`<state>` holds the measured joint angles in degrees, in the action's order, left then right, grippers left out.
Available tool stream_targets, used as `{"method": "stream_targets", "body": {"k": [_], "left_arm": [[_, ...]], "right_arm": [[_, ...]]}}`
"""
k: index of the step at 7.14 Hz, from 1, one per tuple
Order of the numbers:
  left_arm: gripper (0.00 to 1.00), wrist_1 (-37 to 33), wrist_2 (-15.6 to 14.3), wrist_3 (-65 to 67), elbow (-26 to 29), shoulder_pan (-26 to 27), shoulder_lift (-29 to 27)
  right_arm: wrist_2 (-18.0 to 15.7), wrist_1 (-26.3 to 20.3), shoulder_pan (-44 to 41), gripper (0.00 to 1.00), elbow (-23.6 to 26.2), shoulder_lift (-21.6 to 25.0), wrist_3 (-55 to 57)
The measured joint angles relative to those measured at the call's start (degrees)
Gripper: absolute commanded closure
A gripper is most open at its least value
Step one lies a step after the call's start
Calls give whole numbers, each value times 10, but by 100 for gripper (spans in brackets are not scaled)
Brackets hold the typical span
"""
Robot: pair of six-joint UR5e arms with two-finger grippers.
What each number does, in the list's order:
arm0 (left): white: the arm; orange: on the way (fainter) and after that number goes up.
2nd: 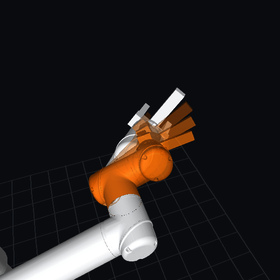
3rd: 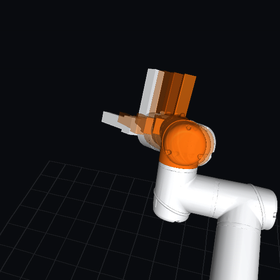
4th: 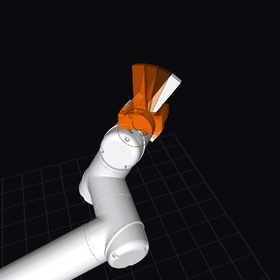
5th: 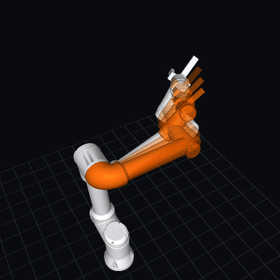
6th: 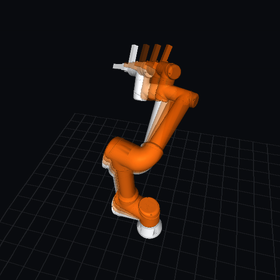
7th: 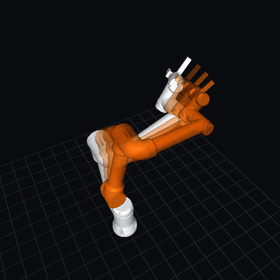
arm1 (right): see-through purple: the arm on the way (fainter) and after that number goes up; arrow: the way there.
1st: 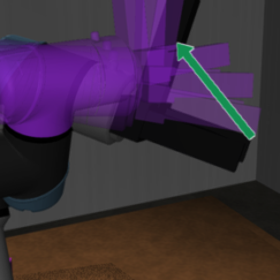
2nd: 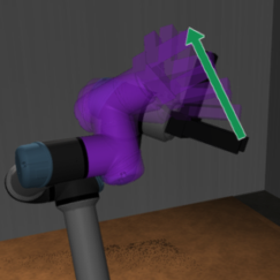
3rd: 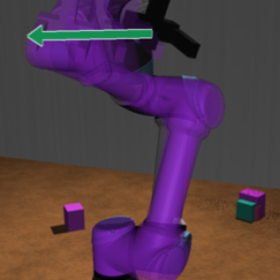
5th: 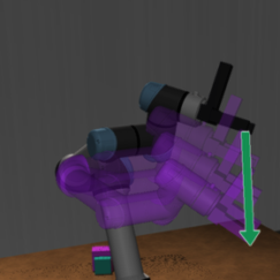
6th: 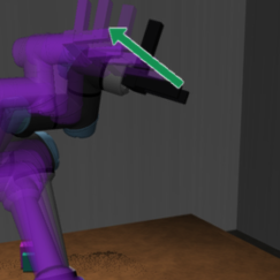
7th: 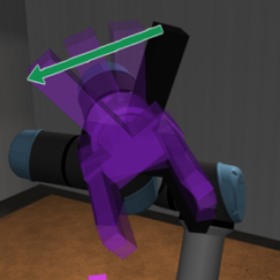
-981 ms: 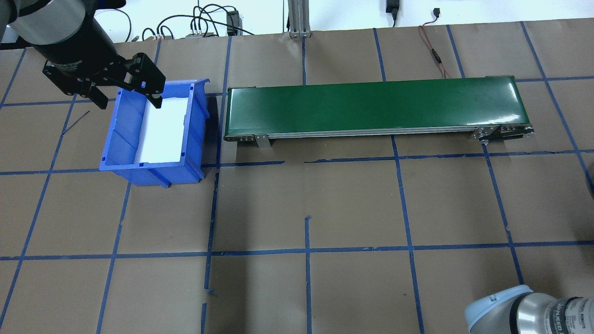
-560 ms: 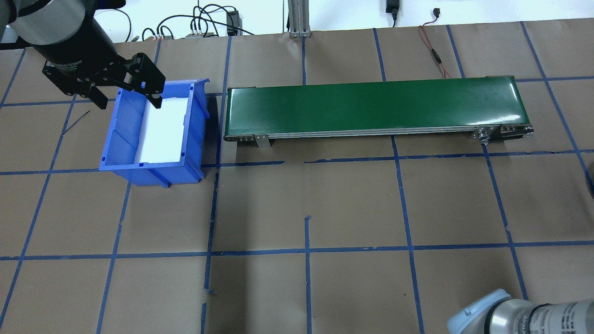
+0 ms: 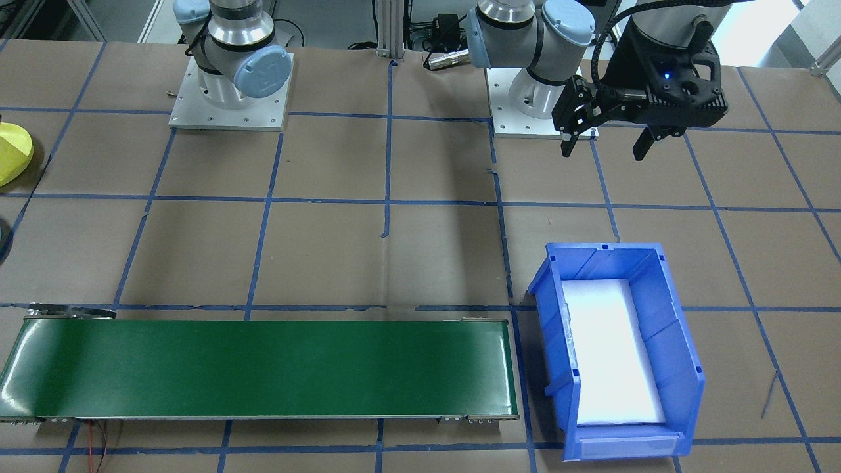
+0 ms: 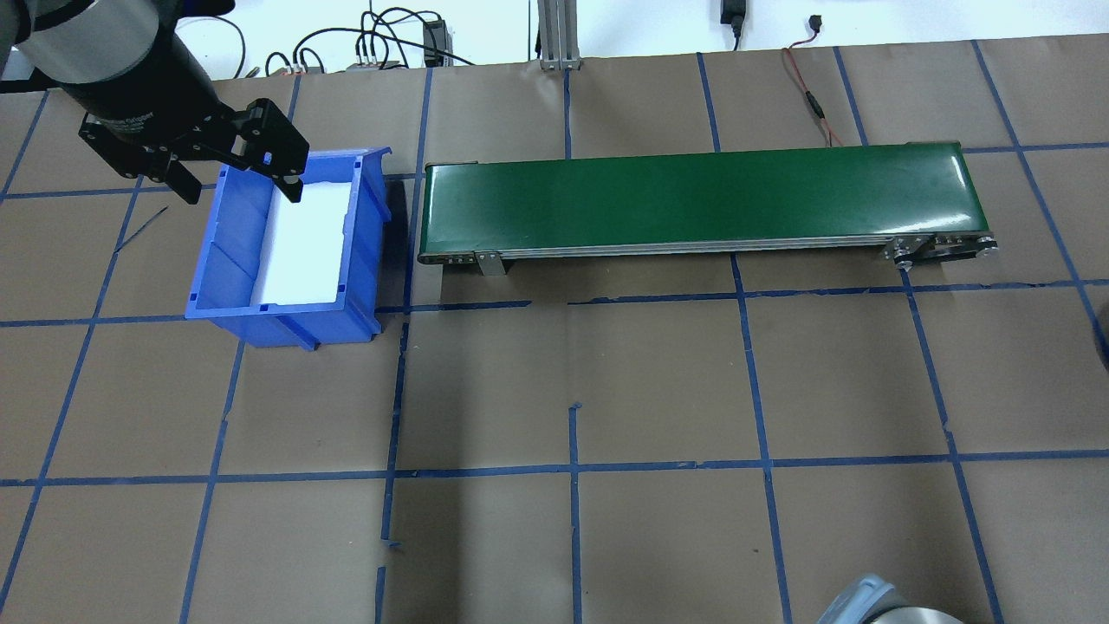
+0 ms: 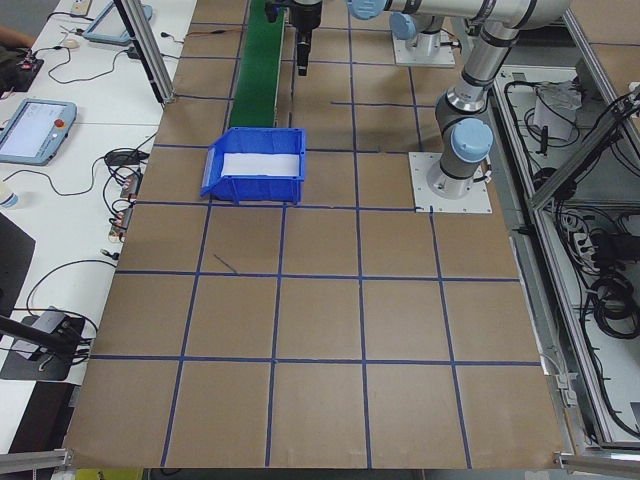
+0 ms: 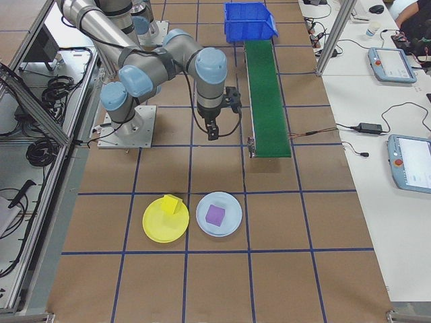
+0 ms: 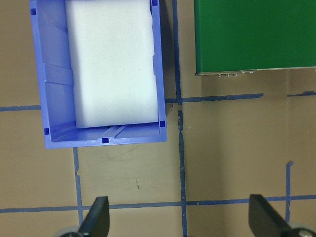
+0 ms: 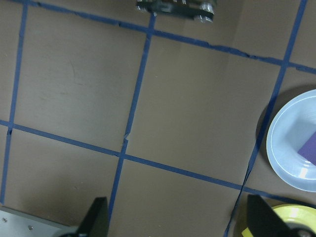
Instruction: Move block left to right into plate
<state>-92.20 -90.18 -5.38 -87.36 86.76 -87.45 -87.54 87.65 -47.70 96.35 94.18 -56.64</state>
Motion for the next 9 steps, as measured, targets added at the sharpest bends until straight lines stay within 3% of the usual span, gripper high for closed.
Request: {"method": "stream_targets", "body": {"k": [3, 5, 7, 9], "left_arm": [[0, 0, 0, 0, 0, 0, 0], [0, -1, 0, 0, 0, 0, 0], [0, 0, 0, 0, 0, 0, 0], [0, 0, 0, 0, 0, 0, 0]], "right_arm": [[44, 6, -223, 0, -52, 0, 305], [50, 72, -346, 0, -56, -9, 463], [53, 133, -384, 0, -47, -15, 506], [55, 147, -386, 0, -43, -17, 512]]}}
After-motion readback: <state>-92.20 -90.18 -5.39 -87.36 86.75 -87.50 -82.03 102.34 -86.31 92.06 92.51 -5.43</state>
